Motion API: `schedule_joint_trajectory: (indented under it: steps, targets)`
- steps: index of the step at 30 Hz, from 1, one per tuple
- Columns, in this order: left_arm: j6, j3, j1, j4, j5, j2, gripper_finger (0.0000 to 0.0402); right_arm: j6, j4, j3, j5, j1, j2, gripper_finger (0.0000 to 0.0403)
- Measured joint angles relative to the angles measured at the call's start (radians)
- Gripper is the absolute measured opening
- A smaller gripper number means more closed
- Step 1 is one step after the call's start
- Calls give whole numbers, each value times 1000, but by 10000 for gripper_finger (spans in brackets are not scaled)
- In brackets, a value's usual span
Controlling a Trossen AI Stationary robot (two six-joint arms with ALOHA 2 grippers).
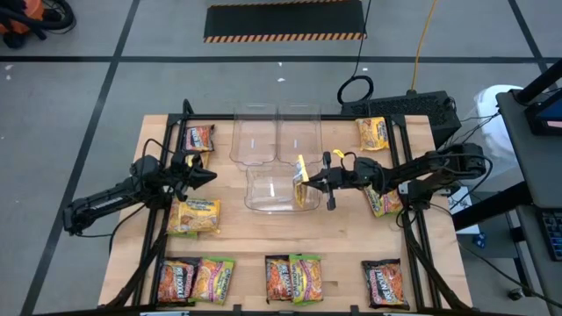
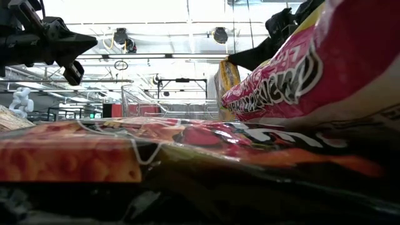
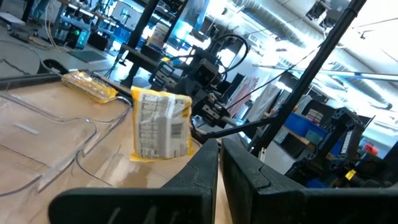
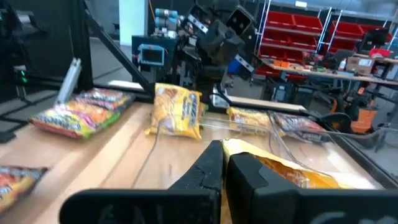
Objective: Sort Maruchan noodles
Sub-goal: Put the yellow noodle pack into the bottom transparent bin
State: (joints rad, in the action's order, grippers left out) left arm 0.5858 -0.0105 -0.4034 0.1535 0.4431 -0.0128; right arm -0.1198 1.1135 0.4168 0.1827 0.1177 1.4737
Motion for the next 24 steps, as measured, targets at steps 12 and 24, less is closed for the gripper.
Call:
schedule_joint_trajectory:
  steps: [12, 24]
  targets:
    - [28, 0, 0, 0, 0, 0, 26, -7, 74, -80, -26, 0, 1, 0]
    - [84, 0, 0, 0, 0, 0, 26, 29, 172, -226, -77, 0, 1, 0]
